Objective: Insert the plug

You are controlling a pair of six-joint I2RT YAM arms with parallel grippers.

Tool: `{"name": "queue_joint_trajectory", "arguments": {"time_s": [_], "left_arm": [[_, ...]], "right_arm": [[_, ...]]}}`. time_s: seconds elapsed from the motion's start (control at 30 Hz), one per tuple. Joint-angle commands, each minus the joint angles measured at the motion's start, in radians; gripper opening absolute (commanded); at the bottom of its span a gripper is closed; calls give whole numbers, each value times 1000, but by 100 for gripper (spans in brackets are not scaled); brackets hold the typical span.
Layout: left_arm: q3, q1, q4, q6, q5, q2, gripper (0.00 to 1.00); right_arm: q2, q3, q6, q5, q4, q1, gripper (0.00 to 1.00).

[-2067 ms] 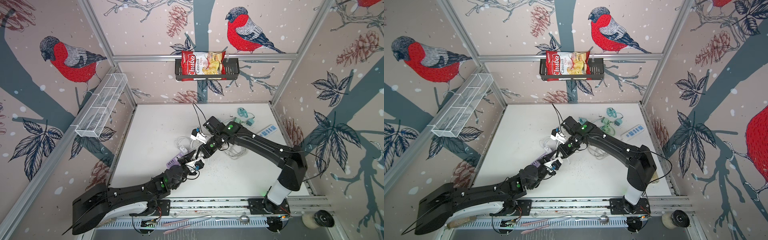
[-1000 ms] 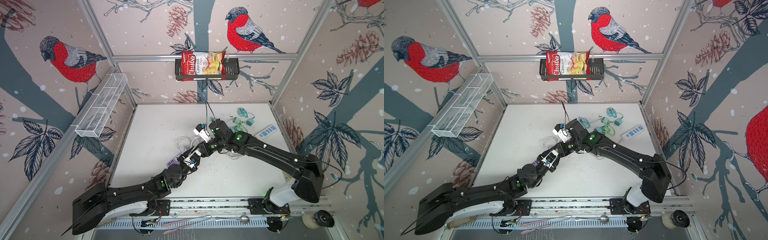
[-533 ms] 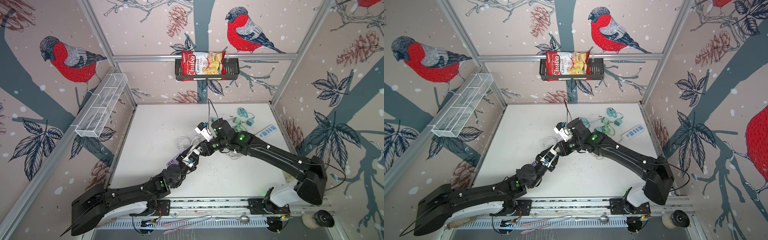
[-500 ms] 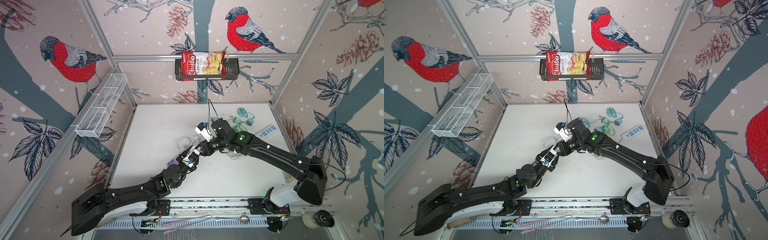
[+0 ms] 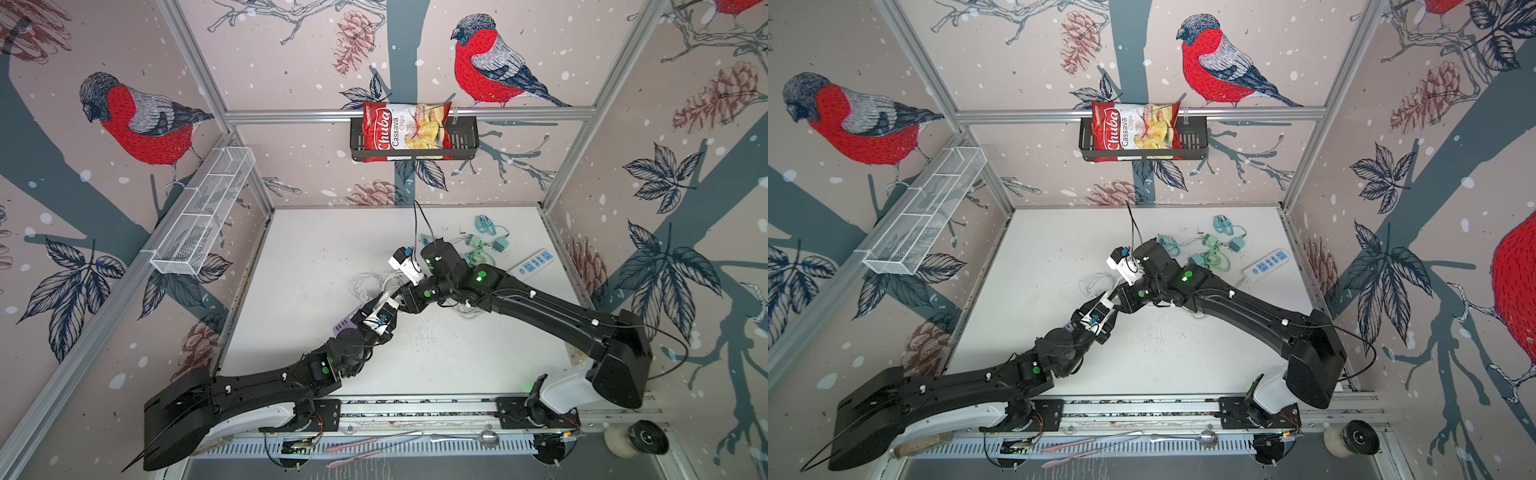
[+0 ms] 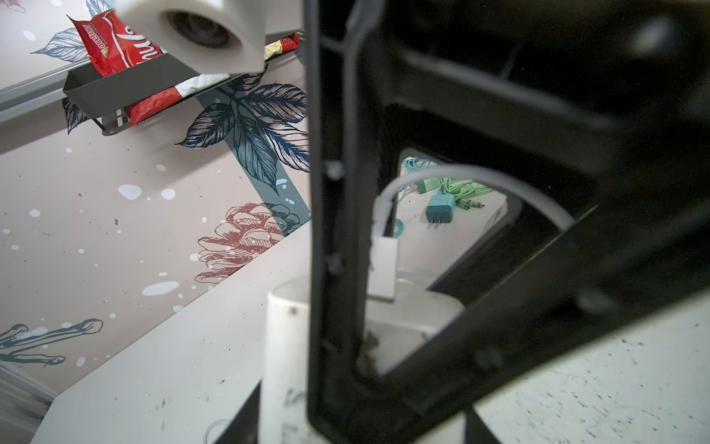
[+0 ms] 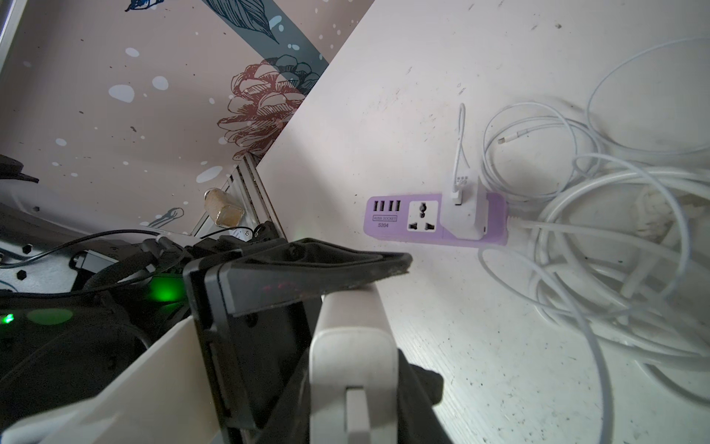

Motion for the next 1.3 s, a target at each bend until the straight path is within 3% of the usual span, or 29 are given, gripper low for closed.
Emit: {"name": "queue_joint_trajectory", "arguments": {"time_s": [0.0,0.07,0.17,0.3,0.5,0.73,0.83,1.03,1.27], "left_arm": [[5,2,93,-4,-5,-14,13],[0,2,96,-15,-5,-31,41],[9,2,31,-43,-12,-77,63],[44,2,-137,-81,-29,-156,76],[5,30,-249,-172,-157,-306,79],[79,255,-607,-571,-263,-367,70],[125,362,-760,-745,-215,-333,68],[119,526,-860,-986,-27,-234,68],[62,557,-756,-1058,33,-132,64]], "right_arm": [[5,-5,8,5,-14,4,5],[3,-1,7,26,-21,4,0],[-6,24,1,108,-59,-8,0],[-20,54,7,235,-98,-58,0],[-34,38,7,307,-77,-141,0],[-27,-24,-36,249,-60,-155,0],[-31,-74,-75,205,-47,-147,0],[-30,-101,-166,199,-49,-126,0],[-16,-86,-151,152,-57,-124,0]]}}
